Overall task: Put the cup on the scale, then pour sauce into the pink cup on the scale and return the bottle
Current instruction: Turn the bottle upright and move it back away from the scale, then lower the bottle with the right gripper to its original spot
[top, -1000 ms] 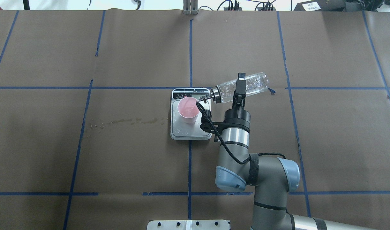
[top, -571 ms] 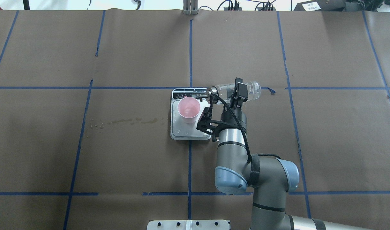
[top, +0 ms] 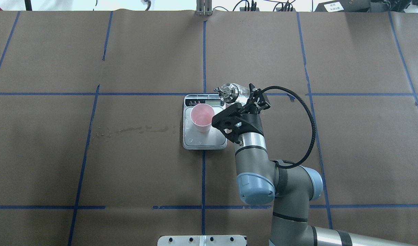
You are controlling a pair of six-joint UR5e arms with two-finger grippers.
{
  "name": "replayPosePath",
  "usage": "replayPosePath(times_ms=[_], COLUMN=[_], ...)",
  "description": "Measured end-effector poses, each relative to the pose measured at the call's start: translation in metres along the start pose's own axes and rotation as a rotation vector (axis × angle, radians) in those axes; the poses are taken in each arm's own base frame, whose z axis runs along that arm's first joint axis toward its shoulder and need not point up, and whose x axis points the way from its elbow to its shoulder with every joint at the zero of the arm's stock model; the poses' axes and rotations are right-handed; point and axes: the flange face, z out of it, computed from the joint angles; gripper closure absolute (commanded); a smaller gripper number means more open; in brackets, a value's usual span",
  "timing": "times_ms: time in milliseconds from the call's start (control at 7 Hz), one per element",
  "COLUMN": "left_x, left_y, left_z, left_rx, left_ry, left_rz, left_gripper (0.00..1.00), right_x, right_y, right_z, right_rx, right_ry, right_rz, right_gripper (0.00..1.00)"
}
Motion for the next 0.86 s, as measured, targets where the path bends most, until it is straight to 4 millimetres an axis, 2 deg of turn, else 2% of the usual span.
replayPosePath(times_ms=[143, 286, 429, 714, 857], left_x=[0.0, 0.001, 0.002, 0.004, 0.005], left_y=[-0.001, -0.001, -0.002, -0.003, -0.003], left_z=[-0.001, -0.002, -0.003, -0.006, -0.007], left_rx=[0.001, 0.003, 0.006, 0.011, 0.014], left_ry=[0.0, 0.0, 0.0, 0.0, 0.0], left_rz=[0.001, 0.002, 0.002, 0.005, 0.006], left_gripper=[0.0, 0.0, 0.0, 0.0, 0.0], right_x=[0.026, 0.062, 0.097, 0.145, 0.16], right_y=[-0.006, -0.004, 0.01, 0.068, 0.094], right_z=[0.005, 0.013, 0.023, 0.031, 0.032], right_rx=[-0.025, -0.072, -0.126, -0.199, -0.212], right_ry=[-0.032, -0.057, -0.052, 0.022, 0.065], right_rz=[0.189, 0.391, 0.566, 0.714, 0.743], right_gripper=[1.0, 1.0, 1.0, 1.0, 1.0])
